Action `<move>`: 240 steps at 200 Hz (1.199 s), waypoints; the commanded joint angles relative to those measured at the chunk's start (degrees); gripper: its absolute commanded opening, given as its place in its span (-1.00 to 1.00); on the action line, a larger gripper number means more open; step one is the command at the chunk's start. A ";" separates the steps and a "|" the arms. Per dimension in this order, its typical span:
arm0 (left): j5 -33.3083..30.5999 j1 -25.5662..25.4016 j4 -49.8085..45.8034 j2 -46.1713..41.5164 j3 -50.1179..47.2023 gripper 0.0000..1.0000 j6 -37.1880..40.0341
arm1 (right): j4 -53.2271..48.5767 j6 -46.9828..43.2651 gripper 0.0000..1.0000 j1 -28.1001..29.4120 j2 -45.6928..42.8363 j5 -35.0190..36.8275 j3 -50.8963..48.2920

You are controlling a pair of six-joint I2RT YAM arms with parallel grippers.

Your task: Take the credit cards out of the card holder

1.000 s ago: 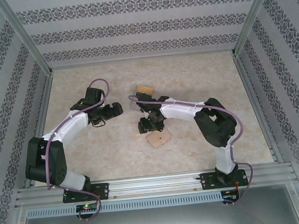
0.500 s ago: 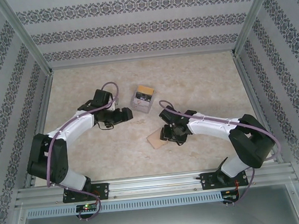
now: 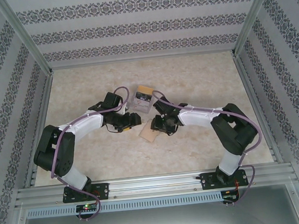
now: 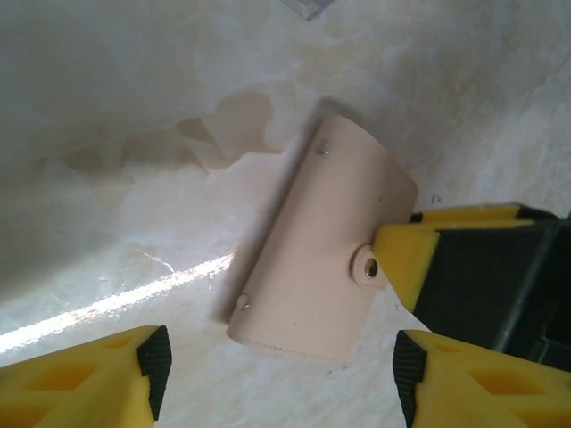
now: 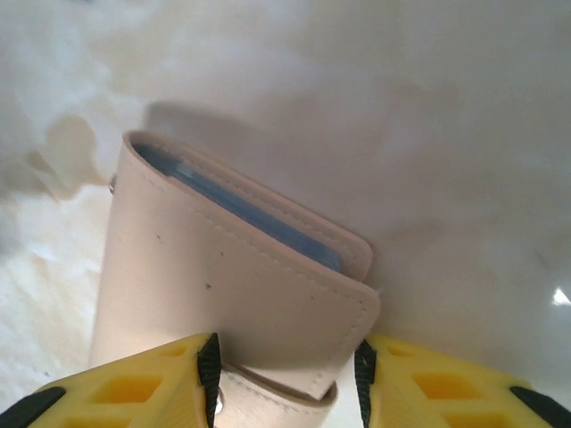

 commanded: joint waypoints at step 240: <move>-1.31 -3.01 -3.28 12.38 5.46 0.04 3.07 | -0.55 -5.44 -0.26 -0.94 5.51 -4.33 3.34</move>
